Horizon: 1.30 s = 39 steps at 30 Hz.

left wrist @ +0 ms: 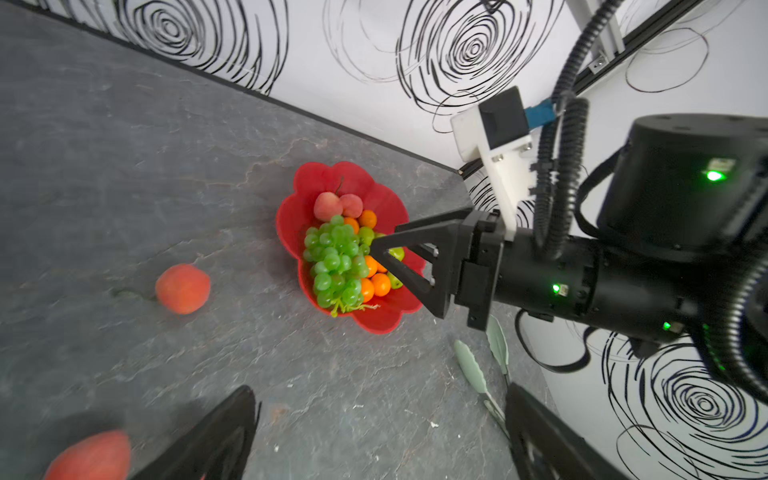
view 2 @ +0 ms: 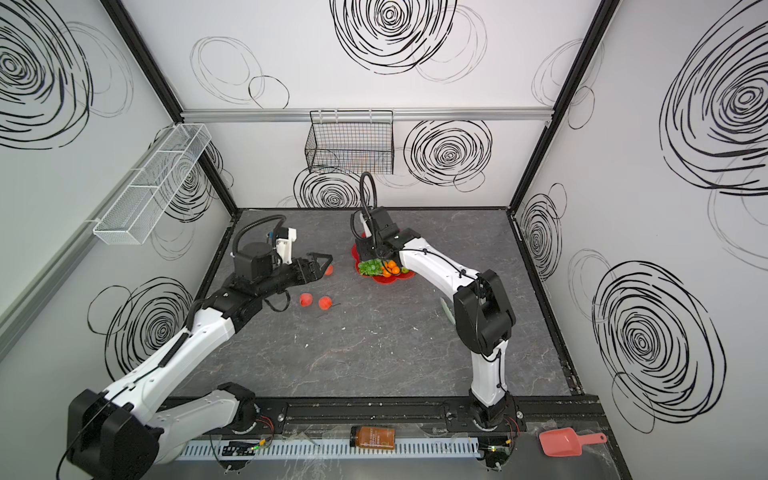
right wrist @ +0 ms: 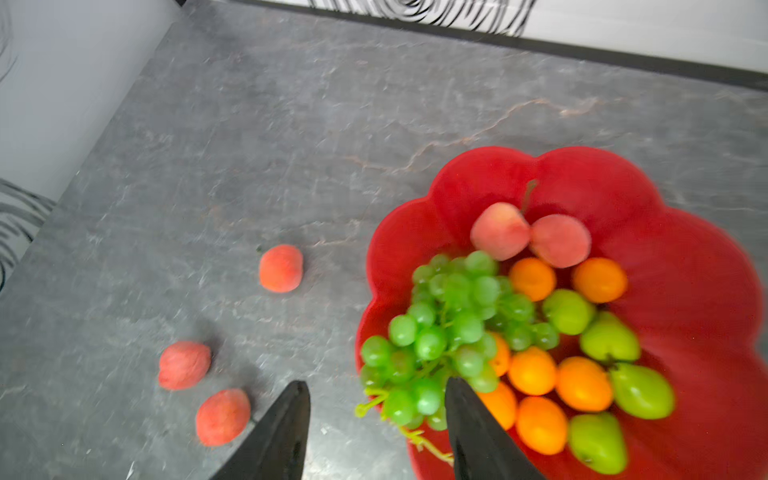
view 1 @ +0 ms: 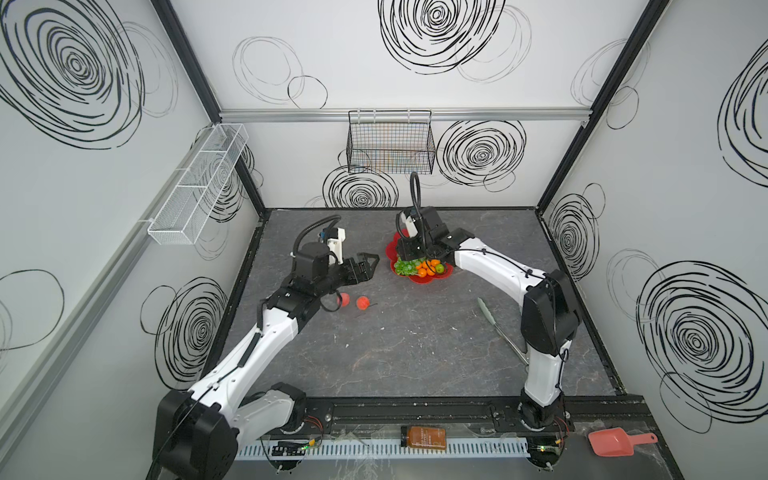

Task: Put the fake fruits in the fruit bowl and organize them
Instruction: 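Move the right gripper back down over another peach on the table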

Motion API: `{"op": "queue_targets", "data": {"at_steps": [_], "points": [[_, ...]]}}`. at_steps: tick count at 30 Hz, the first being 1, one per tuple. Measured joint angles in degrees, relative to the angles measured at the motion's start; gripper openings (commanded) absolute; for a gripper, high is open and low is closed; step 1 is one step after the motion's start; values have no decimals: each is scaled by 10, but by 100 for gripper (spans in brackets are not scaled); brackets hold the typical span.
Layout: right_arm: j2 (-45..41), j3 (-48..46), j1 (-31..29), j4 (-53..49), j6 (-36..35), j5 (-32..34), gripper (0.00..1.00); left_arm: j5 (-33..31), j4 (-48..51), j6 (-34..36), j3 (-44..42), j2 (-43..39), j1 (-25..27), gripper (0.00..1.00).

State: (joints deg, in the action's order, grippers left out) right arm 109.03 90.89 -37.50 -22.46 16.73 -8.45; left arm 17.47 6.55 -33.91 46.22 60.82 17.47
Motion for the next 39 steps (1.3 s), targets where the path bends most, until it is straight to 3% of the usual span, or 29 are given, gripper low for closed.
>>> {"op": "queue_targets", "data": {"at_steps": [7, 14, 27, 39], "points": [[-3, -70, -97, 45, 25, -5, 58, -8, 85, -25, -86, -135, -57, 96], [43, -45, -140, 64, 42, -19, 59, -5, 134, -44, -122, -200, -88, 96], [170, 45, -144, 41, 50, -42, 60, 77, 129, -47, -151, -163, -208, 96], [202, 88, -144, 13, 50, -55, 61, 111, 125, -29, -151, -139, -219, 96]]}}
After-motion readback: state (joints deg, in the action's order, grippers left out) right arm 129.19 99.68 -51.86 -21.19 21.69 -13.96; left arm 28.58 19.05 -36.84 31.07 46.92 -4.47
